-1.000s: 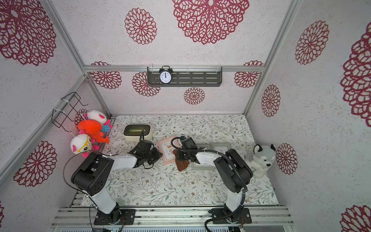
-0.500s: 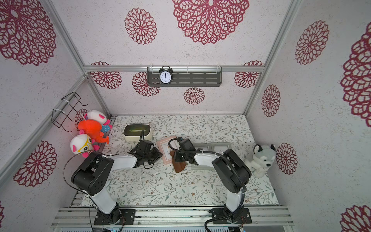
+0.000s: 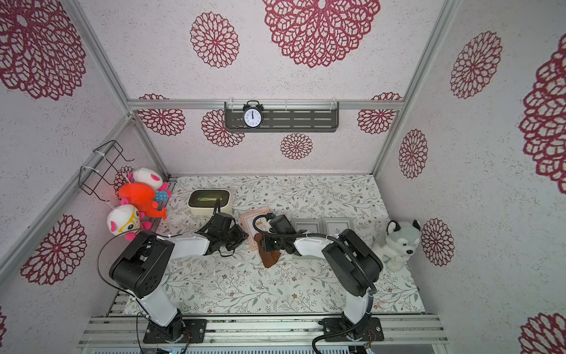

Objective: Wipe the picture frame with a cloth
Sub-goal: Wipe the dirt from the picture frame, then adjust the cleaning item.

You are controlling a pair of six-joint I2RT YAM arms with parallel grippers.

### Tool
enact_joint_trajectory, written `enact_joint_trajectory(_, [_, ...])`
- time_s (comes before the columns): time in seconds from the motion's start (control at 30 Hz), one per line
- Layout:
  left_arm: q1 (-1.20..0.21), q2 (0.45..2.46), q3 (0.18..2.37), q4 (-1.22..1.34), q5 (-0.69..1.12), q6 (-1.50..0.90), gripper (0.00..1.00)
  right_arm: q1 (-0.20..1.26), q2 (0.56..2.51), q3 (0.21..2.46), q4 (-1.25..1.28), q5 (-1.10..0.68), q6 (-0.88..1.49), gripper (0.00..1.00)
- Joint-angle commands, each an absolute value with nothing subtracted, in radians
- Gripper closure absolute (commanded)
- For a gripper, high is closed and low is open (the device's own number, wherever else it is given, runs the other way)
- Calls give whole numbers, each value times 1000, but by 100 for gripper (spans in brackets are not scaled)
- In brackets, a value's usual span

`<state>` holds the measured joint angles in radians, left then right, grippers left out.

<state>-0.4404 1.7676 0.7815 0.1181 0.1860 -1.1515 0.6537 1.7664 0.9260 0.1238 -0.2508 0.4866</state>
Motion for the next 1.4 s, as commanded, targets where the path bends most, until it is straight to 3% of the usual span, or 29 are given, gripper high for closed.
enact_joint_trajectory(0.0, [-444, 1862, 725, -132, 101, -1141, 86, 598, 1746, 898, -6, -206, 452, 100])
enact_joint_trajectory(0.27, [-443, 1862, 744, -152, 101, -1137, 86, 789, 1853, 1004, 58, -295, 532, 100])
enact_joint_trajectory(0.53, [-443, 1845, 760, -176, 103, -1113, 86, 549, 1751, 917, -49, -184, 473, 100])
enact_joint_trajectory(0.77, [-435, 1763, 871, -282, 111, -1047, 80, 483, 1594, 973, -60, -226, 485, 100])
enact_joint_trajectory(0.87, [-423, 1673, 948, -341, 107, -1006, 70, 469, 1566, 988, 17, -327, 551, 100])
enact_joint_trajectory(1.03, [-404, 1512, 1025, -392, 101, -959, 40, 444, 1582, 1016, 191, -511, 718, 100])
enact_joint_trajectory(1.2, [-400, 1391, 1017, -278, 206, -959, 20, 440, 1660, 1068, 404, -667, 960, 100])
enact_joint_trajectory(1.37, [-406, 1352, 970, -49, 330, -1052, 2, 441, 1711, 1105, 573, -710, 1157, 100])
